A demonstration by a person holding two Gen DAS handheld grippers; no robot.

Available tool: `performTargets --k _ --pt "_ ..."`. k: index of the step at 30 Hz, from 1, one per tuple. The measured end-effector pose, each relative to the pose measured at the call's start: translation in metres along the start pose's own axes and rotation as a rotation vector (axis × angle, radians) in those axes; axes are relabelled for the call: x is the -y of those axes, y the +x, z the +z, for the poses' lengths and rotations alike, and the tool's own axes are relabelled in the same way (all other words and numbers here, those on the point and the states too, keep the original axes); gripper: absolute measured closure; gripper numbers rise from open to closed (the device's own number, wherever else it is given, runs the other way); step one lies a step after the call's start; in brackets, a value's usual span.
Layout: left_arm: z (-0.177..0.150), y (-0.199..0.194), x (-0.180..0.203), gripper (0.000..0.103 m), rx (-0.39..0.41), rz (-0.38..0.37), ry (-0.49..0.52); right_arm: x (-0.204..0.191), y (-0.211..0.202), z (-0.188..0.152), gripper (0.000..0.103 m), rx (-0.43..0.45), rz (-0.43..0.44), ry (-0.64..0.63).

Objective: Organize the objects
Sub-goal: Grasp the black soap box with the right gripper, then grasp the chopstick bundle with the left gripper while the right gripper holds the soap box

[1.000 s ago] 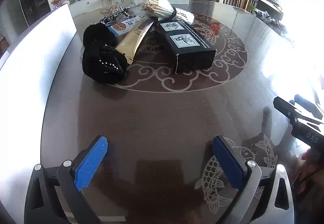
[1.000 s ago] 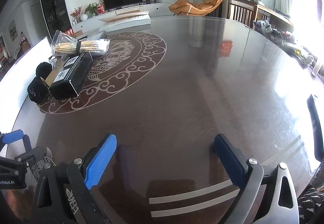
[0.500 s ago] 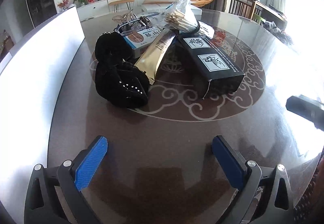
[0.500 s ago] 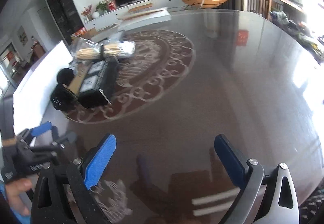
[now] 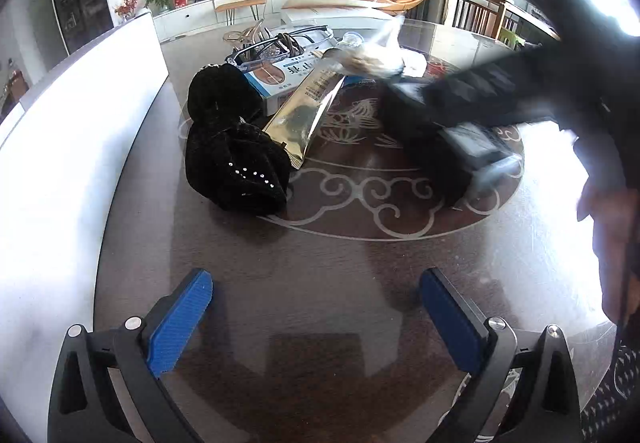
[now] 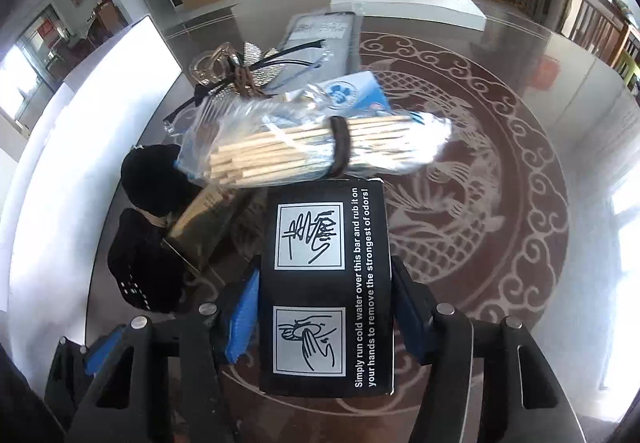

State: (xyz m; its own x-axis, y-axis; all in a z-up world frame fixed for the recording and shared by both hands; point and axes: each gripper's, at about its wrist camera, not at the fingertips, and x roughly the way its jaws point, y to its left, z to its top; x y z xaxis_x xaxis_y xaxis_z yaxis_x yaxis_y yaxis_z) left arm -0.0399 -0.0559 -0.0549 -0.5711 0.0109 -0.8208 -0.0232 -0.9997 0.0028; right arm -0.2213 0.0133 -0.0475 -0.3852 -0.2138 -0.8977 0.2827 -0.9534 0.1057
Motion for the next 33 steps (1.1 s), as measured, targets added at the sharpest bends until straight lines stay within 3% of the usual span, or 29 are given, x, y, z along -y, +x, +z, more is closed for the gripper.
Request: performTargets --k 8,11,12,15,17,20,24,28,29,31,33 --pt "0.002 0.003 -0.002 0.0 0.002 0.0 -0.001 0.075 -0.04 -0.087 0.043 0.141 -0.179 0.075" --pt "0.003 0.003 -0.002 0.0 0.002 -0.001 0.0 0.089 -0.044 -0.099 0.028 0.185 -0.201 0.105" --pt "0.003 0.004 -0.002 0.0 0.001 -0.001 0.001 0.093 -0.043 -0.101 0.017 0.191 -0.2 0.122" --pt "0.004 0.0 -0.006 0.0 -0.036 -0.004 0.008 0.101 -0.049 -0.103 0.014 0.202 -0.192 0.146" --pt "0.007 -0.013 -0.012 0.0 -0.049 0.016 -0.038 0.103 -0.055 -0.108 0.014 0.213 -0.179 0.156" --pt "0.036 -0.036 -0.015 0.0 0.043 -0.051 -0.09 0.106 -0.057 -0.109 0.013 0.231 -0.152 0.176" --pt "0.089 -0.012 0.015 0.0 -0.014 -0.087 0.001 0.101 -0.055 -0.107 0.012 0.225 -0.164 0.169" --pt "0.116 0.035 0.065 0.026 -0.043 -0.028 0.207 0.104 -0.056 -0.108 0.012 0.235 -0.146 0.181" --pt "0.119 0.044 0.072 0.033 -0.055 -0.021 0.225 0.105 -0.056 -0.108 0.012 0.238 -0.14 0.184" --pt "0.127 0.058 0.079 0.036 -0.057 -0.01 0.239 0.104 -0.056 -0.108 0.012 0.239 -0.139 0.185" --pt "0.133 0.062 0.082 0.062 -0.048 -0.02 0.243 0.105 -0.056 -0.108 0.012 0.238 -0.14 0.184"
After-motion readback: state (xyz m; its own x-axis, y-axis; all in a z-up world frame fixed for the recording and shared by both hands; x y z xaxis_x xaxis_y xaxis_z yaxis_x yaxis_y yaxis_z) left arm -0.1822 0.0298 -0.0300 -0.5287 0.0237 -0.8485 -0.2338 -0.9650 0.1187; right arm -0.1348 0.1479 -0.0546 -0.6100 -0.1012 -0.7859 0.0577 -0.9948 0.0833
